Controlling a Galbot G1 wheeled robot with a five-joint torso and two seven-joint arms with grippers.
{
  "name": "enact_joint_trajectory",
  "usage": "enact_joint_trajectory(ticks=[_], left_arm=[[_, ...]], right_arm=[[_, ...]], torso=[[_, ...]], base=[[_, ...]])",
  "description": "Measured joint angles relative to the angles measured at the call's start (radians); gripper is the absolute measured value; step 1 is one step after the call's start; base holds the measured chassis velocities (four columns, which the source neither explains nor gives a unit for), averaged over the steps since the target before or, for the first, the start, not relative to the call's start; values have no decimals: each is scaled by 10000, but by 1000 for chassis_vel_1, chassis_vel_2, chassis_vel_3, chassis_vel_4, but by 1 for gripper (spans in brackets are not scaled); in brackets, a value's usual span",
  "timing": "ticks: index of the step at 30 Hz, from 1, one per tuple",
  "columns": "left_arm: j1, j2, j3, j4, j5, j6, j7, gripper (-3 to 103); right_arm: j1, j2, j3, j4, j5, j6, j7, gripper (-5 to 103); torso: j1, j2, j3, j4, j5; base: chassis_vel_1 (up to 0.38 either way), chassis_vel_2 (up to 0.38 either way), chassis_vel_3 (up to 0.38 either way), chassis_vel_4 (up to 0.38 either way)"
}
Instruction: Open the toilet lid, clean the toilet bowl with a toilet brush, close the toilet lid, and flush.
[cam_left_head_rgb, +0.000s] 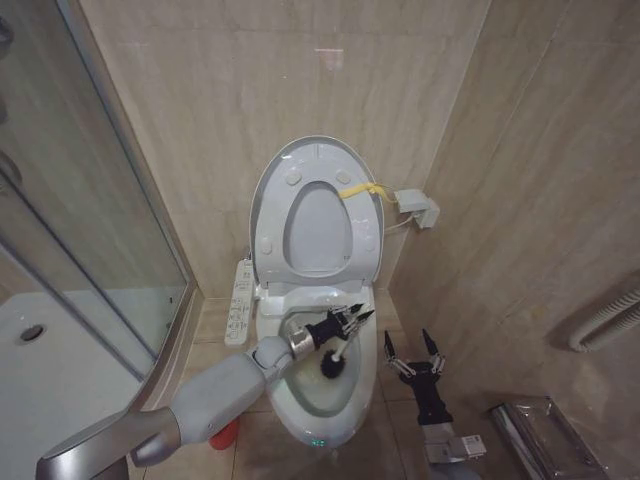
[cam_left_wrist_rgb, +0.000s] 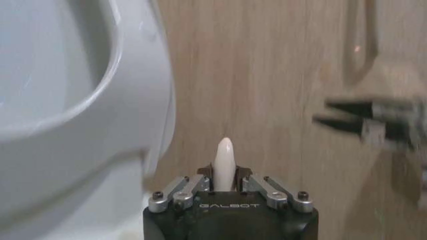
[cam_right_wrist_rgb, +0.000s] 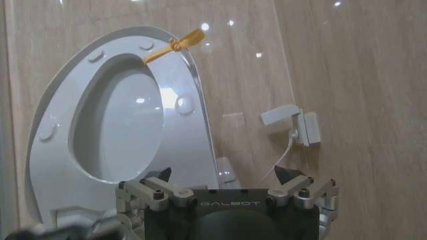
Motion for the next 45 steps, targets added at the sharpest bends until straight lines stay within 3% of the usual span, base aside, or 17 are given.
enact_joint_trajectory(ticks=[3, 6, 9, 12, 15, 17, 18, 20, 22, 27, 29, 35, 37, 40, 43, 44, 45], left_arm=[[-8, -71, -75, -68, -22, -1, 10, 22], [-81, -197, -166, -469, -262, 17, 25, 22], [22, -102, 15, -207, -207, -110, 102, 22], [134, 7, 229, 262, 6, -310, 166, 22], [95, -132, 38, -200, -141, -231, 105, 22], [-106, -280, 4, -445, -191, -244, 106, 22], [-106, -280, 4, -445, -191, -244, 106, 22], [-95, -259, 124, -14, -32, -371, 142, 22], [21, -336, 222, 825, 111, -526, 186, 22], [-250, -843, 0, 575, -44, -426, 140, 22], [-466, -1091, -93, 416, -130, -441, 137, 22], [-264, -915, 152, 1465, 62, -594, 232, 22], [-285, -1043, 92, 1229, -2, -572, 180, 22], [-390, -1366, -125, 814, -45, -587, 117, 22], [-296, -1259, 14, 1335, 83, -665, 141, 22], [-235, -1180, 136, 1635, 151, -695, 153, 22], [-235, -1180, 136, 1635, 151, -695, 153, 22]], right_arm=[[23, 5, -1, -52, -33, -22, 15, 100], [31, 29, -5, -96, -34, -13, 70, 100], [63, 82, -21, -113, -24, -3, 174, 100], [79, 93, -39, -121, -23, 6, 177, 100], [47, 78, -36, -116, -10, 33, 89, 100], [1, 85, -7, -89, 9, 52, 53, 100], [1, 85, -7, -89, 9, 52, 53, 100], [-23, 74, -14, -54, 28, 58, 19, 100], [-29, 16, -54, -24, 63, 57, -83, 100], [-21, 10, -49, -47, 67, 58, -126, 100], [-19, 22, -36, -55, 69, 61, -136, 100], [-23, -35, -44, -63, 109, 75, -212, 100], [-20, -48, -32, -99, 133, 84, -223, 100], [-22, -46, -8, -128, 163, 107, -228, 100], [-48, -40, -4, -112, 171, 116, -240, 100], [-69, -36, -8, -86, 173, 119, -249, 100], [-69, -36, -8, -86, 173, 119, -249, 100]], torso=[[-4, 1, -2, 11, 3], [-6, 3, -4, -9, 0], [-6, 3, -4, -13, 1], [-4, 1, -1, 8, 2], [-3, 1, -1, 12, 2], [-4, 3, -3, -14, -3], [-4, 3, -3, -14, -3], [-5, 3, -4, -14, 3], [-3, 1, -1, 13, 0], [-1, -1, 1, 5, 2], [-5, 3, -6, -19, 0], [-3, 0, 0, 16, 4], [-3, 0, -1, 16, 4], [-5, 3, -5, -17, -2], [-4, 2, -3, -14, 2], [-3, 1, 0, 2, 2], [-3, 1, 0, 2, 2]], base=[[19, 2, -4, 17], [0, 0, 0, 0], [0, 0, 0, 0], [0, 0, 0, 0], [0, 0, 0, 0], [0, 0, 0, 0], [0, 0, 0, 0], [-12, -25, -12, -12], [-16, -25, -12, -9], [0, 0, 0, 0], [0, 0, 0, 0], [0, 0, 0, 0], [41, 31, 23, 51], [0, 0, 0, 0], [-12, -18, -14, -10], [0, 0, 0, 0], [0, 0, 0, 0]])
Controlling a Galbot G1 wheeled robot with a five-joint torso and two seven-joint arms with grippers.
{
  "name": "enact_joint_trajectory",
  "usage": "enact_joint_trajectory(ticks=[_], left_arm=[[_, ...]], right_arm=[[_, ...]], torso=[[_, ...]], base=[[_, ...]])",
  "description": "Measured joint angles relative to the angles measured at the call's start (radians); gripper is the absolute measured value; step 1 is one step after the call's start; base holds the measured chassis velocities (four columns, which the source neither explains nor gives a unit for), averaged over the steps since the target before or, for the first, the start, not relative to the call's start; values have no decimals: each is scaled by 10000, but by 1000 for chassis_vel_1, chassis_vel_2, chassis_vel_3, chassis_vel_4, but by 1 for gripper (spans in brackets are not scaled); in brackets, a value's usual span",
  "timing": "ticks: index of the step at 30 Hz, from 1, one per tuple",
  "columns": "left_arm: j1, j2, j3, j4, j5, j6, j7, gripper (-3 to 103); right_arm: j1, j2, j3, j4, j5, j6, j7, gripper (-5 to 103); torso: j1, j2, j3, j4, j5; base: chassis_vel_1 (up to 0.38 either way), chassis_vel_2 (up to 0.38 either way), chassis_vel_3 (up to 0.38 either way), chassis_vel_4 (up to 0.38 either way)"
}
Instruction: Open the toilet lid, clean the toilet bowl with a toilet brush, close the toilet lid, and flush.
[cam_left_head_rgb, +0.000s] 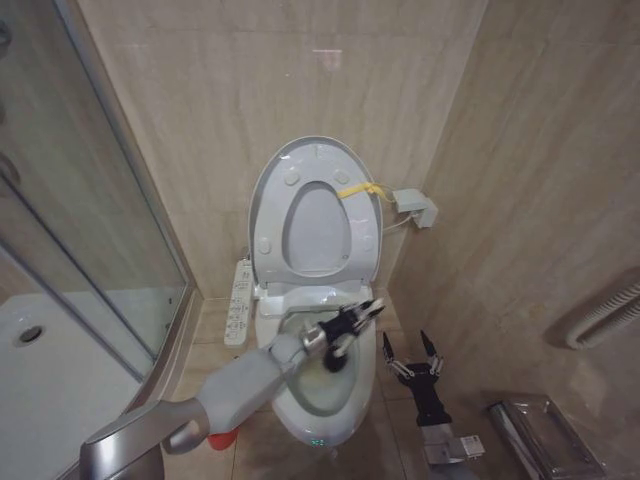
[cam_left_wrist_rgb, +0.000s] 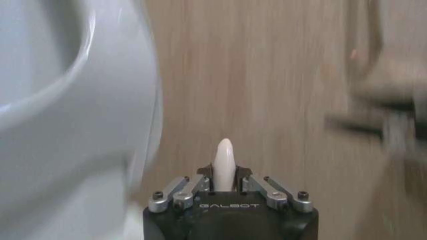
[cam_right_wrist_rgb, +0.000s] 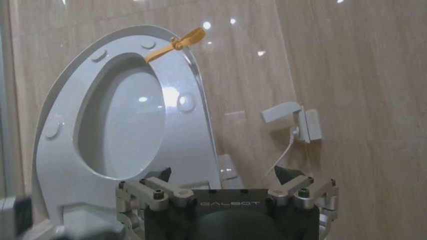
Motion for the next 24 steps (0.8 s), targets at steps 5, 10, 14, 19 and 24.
enact_joint_trajectory(ticks=[5, 10, 14, 19, 24], left_arm=[[29, -293, -106, -525, -16, 32, -169, 22], [-16, -314, -182, -332, 95, -10, -177, 22], [49, -137, -171, 417, 209, -78, -138, 22], [-284, -403, -321, -798, 22, 34, -187, 22], [-103, -98, 77, 137, 257, -114, -96, 22]], right_arm=[[-55, 22, 14, 60, 15, 35, -49, 100], [-76, 27, 64, 79, 48, 55, -53, 100], [-17, -5, 28, 46, 58, 44, -60, 100], [32, -2, 61, -40, 68, 41, -66, 100], [104, -58, 28, -102, 92, 27, -65, 100]], torso=[[0, 0, -1, 1, 1], [-2, 2, -3, -19, 0], [0, 1, -2, 12, 2], [-2, 2, -5, -16, -5], [1, -1, 1, 1, 0]], base=[[0, 0, 0, 0], [-26, -31, -15, -15], [-4, -16, -5, -6], [6, 26, 12, 9], [-15, -20, -11, -19]])
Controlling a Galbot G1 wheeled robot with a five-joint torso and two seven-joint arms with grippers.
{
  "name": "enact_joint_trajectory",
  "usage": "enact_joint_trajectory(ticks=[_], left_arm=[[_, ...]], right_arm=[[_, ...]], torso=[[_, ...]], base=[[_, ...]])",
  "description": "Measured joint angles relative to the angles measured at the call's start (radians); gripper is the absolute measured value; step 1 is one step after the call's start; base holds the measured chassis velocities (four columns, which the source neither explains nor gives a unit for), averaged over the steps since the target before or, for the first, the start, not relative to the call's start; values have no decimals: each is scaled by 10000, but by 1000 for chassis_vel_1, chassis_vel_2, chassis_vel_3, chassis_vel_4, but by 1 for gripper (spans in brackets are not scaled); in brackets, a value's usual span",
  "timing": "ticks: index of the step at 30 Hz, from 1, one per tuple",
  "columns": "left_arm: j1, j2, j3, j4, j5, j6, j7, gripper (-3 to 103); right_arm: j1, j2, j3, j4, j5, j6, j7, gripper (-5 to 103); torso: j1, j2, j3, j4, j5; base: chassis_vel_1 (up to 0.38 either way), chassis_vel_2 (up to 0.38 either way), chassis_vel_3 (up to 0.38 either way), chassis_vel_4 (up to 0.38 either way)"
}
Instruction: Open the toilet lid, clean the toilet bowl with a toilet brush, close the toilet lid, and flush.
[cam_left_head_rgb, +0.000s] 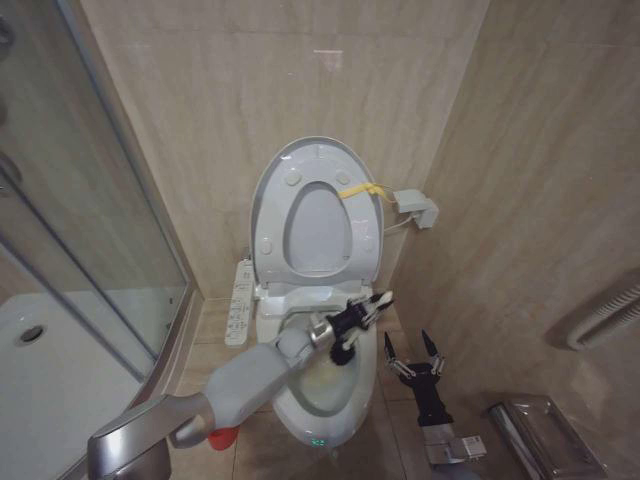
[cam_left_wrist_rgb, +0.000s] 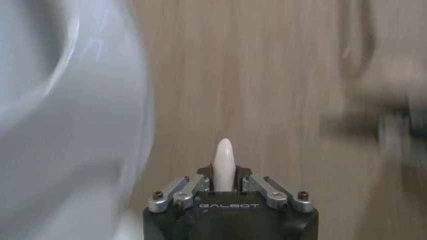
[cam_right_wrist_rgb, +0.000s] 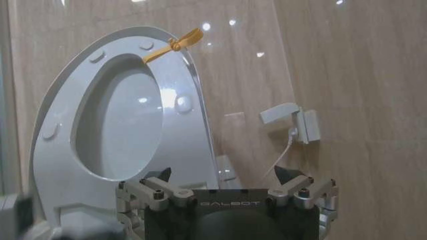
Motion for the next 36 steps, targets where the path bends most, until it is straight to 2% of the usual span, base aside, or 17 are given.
enact_joint_trajectory(ticks=[1, 4, 5, 6, 11, 13, 16, 18, 20, 23, 25, 28, 29, 31, 33, 35, 36], left_arm=[[36, 0, 58, 152, 15, -23, -15, 22], [7, -132, 49, -279, -155, 34, -165, 22], [-57, -242, 51, -587, -254, 72, -215, 22], [-245, -420, 66, -1070, -381, 101, -267, 22], [-190, -305, 181, -751, -276, 93, -232, 22], [-5, -159, 168, 30, -27, 3, -157, 22], [48, -242, 46, -409, -68, 19, -196, 22], [-32, -403, 11, -953, -132, 37, -214, 22], [-74, -425, -9, -1034, -54, 14, -191, 22], [6, -338, -65, -320, 294, -105, -145, 22], [98, -297, -318, 787, 850, -382, -36, 22], [92, -252, -379, 649, 771, -355, -69, 22], [28, -258, -385, 165, 581, -265, -108, 22], [-170, -343, -371, -431, 430, -208, -116, 22], [-212, -344, -324, -555, 402, -214, -111, 22], [-50, -141, -234, 5, 534, -245, -72, 22], [55, -75, -273, 393, 657, -288, -26, 22]], right_arm=[[12, -23, -19, -6, 21, -3, -4, 100], [15, -45, -23, -28, 51, -4, -13, 100], [17, -43, -22, -39, 54, -4, -17, 100], [11, -26, -4, -49, 56, 0, -23, 100], [7, -10, -12, -37, 57, 0, -25, 100], [7, -34, -45, -15, 58, -4, -40, 100], [-1, -41, -40, -35, 58, -3, -55, 100], [-28, 4, -12, -33, 57, 2, -57, 100], [-58, 27, 2, -14, 56, 6, -57, 100], [-67, 43, -31, 9, 45, 7, -64, 100], [-97, 50, -51, 52, 36, 10, -81, 100], [-121, 49, -49, 73, 29, 18, -92, 100], [-135, 53, -24, 77, 19, 23, -95, 100], [-163, 97, 20, 95, 11, 31, -97, 100], [-171, 109, 33, 108, 8, 36, -97, 100], [-177, 104, 25, 135, 5, 37, -97, 100], [-179, 97, 24, 149, 5, 36, -97, 100]], torso=[[-1, 0, 0, 13, 3], [-2, 0, -1, 15, 3], [-1, 0, -1, 9, 1], [-2, 2, -5, -14, -3], [-3, 3, -4, -21, 0], [-1, 0, -1, 7, 3], [-1, 0, -1, 12, 2], [-2, 2, -4, -12, -1], [-3, 3, -6, -20, -6], [-3, 3, -4, -20, -1], [-1, 0, -1, 6, 2], [-3, 2, -4, 4, 0], [-2, 0, -1, 11, 2], [-2, 2, -4, -14, -3], [-4, 5, -8, -21, -4], [-2, 2, -2, -17, -2], [0, 1, -1, -2, 0]], base=[[59, 21, 36, 52], [57, 28, 41, 52], [51, 40, 13, 7], [0, 0, 0, 0], [-27, -33, -18, -20], [0, 0, 0, 0], [61, 39, 30, 23], [31, 18, 9, -8], [0, 0, 0, 0], [0, 0, 0, 0], [0, 0, 0, 0], [0, 0, 0, 0], [0, 0, 0, 0], [0, 0, 0, 0], [0, 0, 0, 0], [-25, -57, -17, -29], [0, 0, 0, 0]])
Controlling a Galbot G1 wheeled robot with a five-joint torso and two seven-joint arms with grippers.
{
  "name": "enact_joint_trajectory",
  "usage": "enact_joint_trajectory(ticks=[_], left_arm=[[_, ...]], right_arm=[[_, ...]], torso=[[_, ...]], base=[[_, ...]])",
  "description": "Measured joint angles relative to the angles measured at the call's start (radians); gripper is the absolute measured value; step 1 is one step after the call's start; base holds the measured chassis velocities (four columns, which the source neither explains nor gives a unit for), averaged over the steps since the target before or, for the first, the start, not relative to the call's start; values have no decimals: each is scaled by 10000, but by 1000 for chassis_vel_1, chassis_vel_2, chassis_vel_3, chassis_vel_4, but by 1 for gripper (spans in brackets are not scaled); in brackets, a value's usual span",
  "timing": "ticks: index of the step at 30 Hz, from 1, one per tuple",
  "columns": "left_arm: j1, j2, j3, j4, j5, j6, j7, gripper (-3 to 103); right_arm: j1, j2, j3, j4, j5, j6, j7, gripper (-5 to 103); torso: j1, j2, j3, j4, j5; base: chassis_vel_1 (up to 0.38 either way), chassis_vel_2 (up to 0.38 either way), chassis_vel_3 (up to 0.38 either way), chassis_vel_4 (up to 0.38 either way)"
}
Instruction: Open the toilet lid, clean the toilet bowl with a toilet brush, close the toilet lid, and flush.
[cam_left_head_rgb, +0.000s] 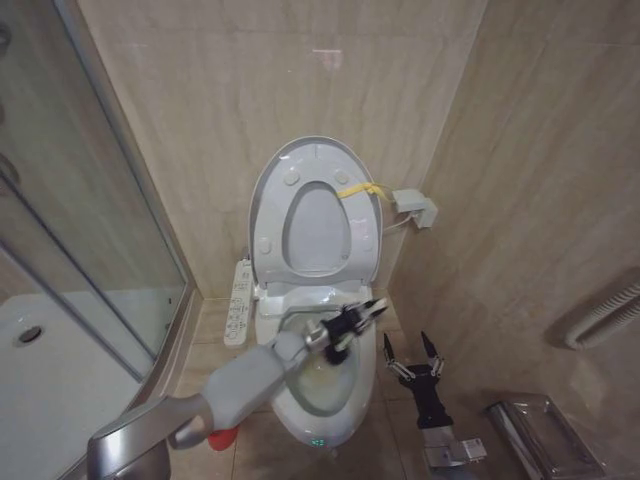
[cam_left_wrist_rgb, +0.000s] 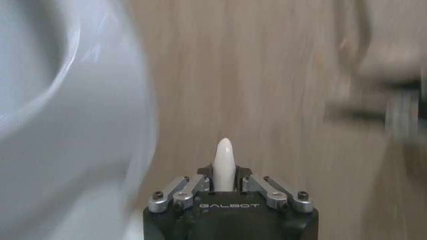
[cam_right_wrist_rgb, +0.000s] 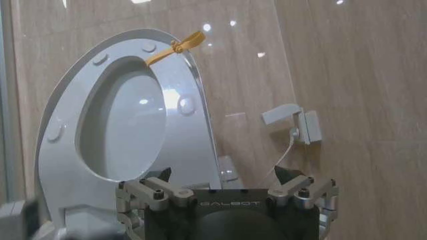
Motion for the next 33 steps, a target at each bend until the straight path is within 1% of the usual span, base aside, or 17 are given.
enact_joint_trajectory(ticks=[1, 2, 5, 8, 9, 13, 14, 16, 18, 20, 23, 25, 27, 28, 31, 32, 33], left_arm=[[0, 0, 0, 0, 0, 0, 0, 22], [55, -5, -67, 276, 25, -42, 24, 22], [40, -97, -65, 204, -64, -3, -6, 22], [-116, -406, 120, -515, -315, 111, -90, 22], [-185, -500, 182, -756, -415, 118, -103, 22], [-163, -392, 281, -467, -341, 98, -36, 22], [-84, -279, 233, 48, -215, 81, 30, 22], [-55, -265, 164, 140, -236, 80, 23, 22], [-51, -267, 133, -51, -276, 86, 1, 22], [-116, -365, 185, -900, -461, 116, -65, 22], [-165, -390, 258, -1106, -522, 128, -86, 22], [-94, -303, 346, -610, -385, 106, -71, 22], [-15, -278, 190, 346, -196, 38, 16, 22], [-15, -278, 190, 346, -196, 38, 16, 22], [-74, -357, 221, -642, -581, 168, -87, 22], [-74, -357, 221, -642, -581, 168, -87, 22], [-133, -390, 319, -1065, -689, 207, -118, 22]], right_arm=[[0, 0, 0, 0, 0, 0, 0, 100], [-2, -18, -7, 17, -1, 0, -3, 100], [-1, -23, -7, 4, -2, 0, -6, 100], [22, -10, 6, -42, -7, -1, -7, 100], [28, 0, 17, -42, -6, -1, -6, 100], [29, 0, 26, -42, -5, -2, -4, 100], [21, -14, 22, -41, -5, -3, -4, 100], [17, -32, 13, -41, -6, -3, -4, 100], [23, -49, 10, -49, -4, -3, -4, 100], [38, -54, 18, -64, -2, -3, -4, 100], [34, -49, 32, -55, 0, -3, 0, 100], [41, -46, 19, -47, 0, -12, 3, 100], [40, -45, -40, -41, -6, -19, 0, 100], [40, -45, -40, -41, -6, -19, 0, 100], [39, -24, -23, -47, -11, -19, -2, 100], [39, -24, -23, -47, -11, -19, -2, 100], [32, -11, 6, -47, -11, -18, -2, 100]], torso=[[0, 0, 0, 0, 0], [-1, 0, -1, 12, 1], [-3, 1, -3, 11, 0], [0, 0, 0, -1, 1], [-2, 2, -4, -14, -3], [-2, 1, -2, -16, 0], [-2, 0, -1, 4, 3], [-1, 0, -1, 13, 4], [-2, 0, -2, 12, 2], [-2, 1, -2, -6, 0], [-2, 2, -4, -13, -4], [-3, 2, -3, -17, -2], [-1, 0, -1, 9, 2], [-1, 0, -1, 9, 2], [1, -1, 0, 6, 2], [1, -1, 0, 6, 2], [-1, 1, -3, -11, -4]], base=[[0, 0, 0, 0], [0, 0, 0, 0], [0, 0, 0, 0], [0, 0, 0, 0], [0, 0, 0, 0], [-49, -46, -17, -15], [0, 0, 0, 0], [0, 0, 0, 0], [0, 0, 0, 0], [0, 0, 0, 0], [0, 0, 0, 0], [0, 0, 0, 0], [26, 8, 9, 9], [53, 17, 18, 19], [32, 23, 15, 21], [0, 0, 0, 0], [0, 0, 0, 0]])
